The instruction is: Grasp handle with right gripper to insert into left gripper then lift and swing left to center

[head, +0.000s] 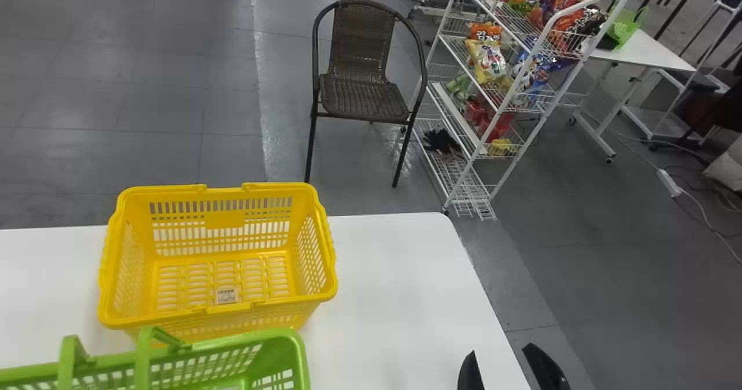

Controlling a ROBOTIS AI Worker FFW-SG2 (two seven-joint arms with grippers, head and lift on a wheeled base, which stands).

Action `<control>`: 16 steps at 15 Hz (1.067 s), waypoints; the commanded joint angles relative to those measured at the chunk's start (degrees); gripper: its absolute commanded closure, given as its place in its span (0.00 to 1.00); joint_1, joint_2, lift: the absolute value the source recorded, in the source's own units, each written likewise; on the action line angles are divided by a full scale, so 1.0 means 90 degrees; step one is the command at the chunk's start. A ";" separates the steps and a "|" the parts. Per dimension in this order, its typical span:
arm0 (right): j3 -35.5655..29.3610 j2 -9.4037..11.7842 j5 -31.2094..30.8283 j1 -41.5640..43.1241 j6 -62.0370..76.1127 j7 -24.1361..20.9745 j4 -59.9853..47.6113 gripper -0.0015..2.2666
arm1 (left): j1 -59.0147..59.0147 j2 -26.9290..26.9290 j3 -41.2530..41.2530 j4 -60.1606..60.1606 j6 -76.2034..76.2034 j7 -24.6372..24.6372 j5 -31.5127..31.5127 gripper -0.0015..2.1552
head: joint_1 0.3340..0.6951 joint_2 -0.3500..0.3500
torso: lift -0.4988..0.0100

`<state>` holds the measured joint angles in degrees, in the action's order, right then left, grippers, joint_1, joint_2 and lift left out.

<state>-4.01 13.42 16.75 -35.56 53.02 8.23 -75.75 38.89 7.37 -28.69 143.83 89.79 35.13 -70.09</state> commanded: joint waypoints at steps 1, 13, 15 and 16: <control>0.0016 -0.0026 -0.0006 -0.0043 0.0344 0.0101 -0.0011 0.04 | -0.0112 -0.0087 0.0346 -0.0044 0.0027 -0.0163 0.0024 0.99 | 1.00 0.00 | 0.98; 0.0172 -0.0026 -0.0006 -0.0170 0.0715 0.0130 -0.0148 0.04 | -0.0532 -0.0204 0.1557 -0.0581 0.0027 -0.1374 -0.0122 0.99 | 1.00 0.00 | 0.98; 0.0182 -0.0026 -0.0006 -0.0190 0.0715 0.0130 -0.0158 0.04 | -0.0532 -0.0194 0.1557 -0.0571 0.0027 -0.1393 -0.0161 0.99 | 1.00 0.00 | 0.98; 0.0191 -0.0026 -0.0015 -0.0190 0.0715 0.0130 -0.0158 0.04 | -0.0532 -0.0194 0.1566 -0.0571 0.0027 -0.1422 -0.0171 0.99 | 1.00 0.00 | 0.98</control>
<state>-2.37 13.18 16.68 -37.20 59.45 9.40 -77.14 34.10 5.61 -14.64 138.66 89.79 22.47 -71.47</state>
